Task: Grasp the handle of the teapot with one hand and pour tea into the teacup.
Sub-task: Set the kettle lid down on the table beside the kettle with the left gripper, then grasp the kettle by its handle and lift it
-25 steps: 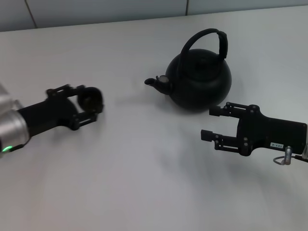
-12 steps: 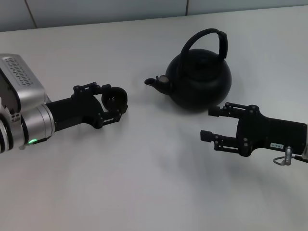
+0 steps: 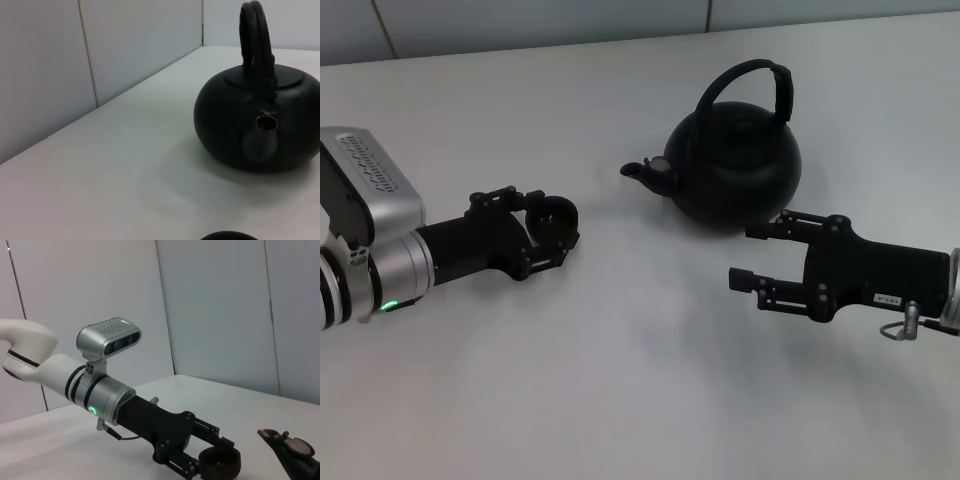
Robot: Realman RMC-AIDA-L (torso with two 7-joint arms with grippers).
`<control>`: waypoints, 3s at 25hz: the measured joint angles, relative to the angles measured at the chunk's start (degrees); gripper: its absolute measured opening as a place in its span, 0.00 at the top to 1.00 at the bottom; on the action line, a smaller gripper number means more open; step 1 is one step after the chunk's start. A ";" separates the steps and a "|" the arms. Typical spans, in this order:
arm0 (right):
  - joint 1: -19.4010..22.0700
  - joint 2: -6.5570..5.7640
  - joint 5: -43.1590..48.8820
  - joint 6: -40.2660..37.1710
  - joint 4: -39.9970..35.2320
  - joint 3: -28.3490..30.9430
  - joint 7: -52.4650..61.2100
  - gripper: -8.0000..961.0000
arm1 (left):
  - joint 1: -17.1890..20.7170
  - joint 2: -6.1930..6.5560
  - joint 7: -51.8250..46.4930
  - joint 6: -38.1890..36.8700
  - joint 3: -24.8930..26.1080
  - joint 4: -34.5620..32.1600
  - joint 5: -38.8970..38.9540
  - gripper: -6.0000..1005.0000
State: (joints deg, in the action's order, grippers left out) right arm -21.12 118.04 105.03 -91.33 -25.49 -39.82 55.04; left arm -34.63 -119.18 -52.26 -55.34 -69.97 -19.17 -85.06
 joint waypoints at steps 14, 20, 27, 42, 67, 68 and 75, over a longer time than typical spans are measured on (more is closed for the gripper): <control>-0.59 0.08 0.08 0.28 0.21 0.00 0.00 0.27 | 0.18 0.00 1.40 0.53 -0.81 0.55 0.45 0.23; -0.60 0.09 0.09 0.37 0.21 0.00 -0.01 0.27 | 0.73 0.00 1.29 -0.60 -0.67 0.27 1.34 0.19; -0.79 0.09 0.09 0.52 0.18 0.00 -0.01 0.27 | 6.35 0.76 0.42 -7.92 -0.07 -6.22 1.96 0.18; -0.48 0.08 0.00 0.72 0.18 0.17 0.07 0.27 | 20.32 11.53 -6.53 -31.73 12.01 -13.06 1.07 0.18; 0.42 1.10 -4.93 0.67 5.65 1.51 -6.13 0.27 | 23.60 11.98 -2.92 -34.01 16.11 -13.06 -6.57 0.18; 0.78 1.15 -7.25 0.69 7.59 1.62 -8.46 0.27 | 23.52 11.88 -2.61 -33.95 16.14 -13.02 -6.57 0.18; 1.66 1.58 -26.07 2.56 22.83 1.84 -26.52 0.27 | 23.33 11.77 -2.20 -33.82 16.22 -12.86 -6.29 0.18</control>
State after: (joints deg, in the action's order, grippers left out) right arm -19.45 119.61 78.96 -88.77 -2.66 -37.97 28.52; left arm -11.30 -107.41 -54.46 -89.16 -53.75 -32.03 -91.35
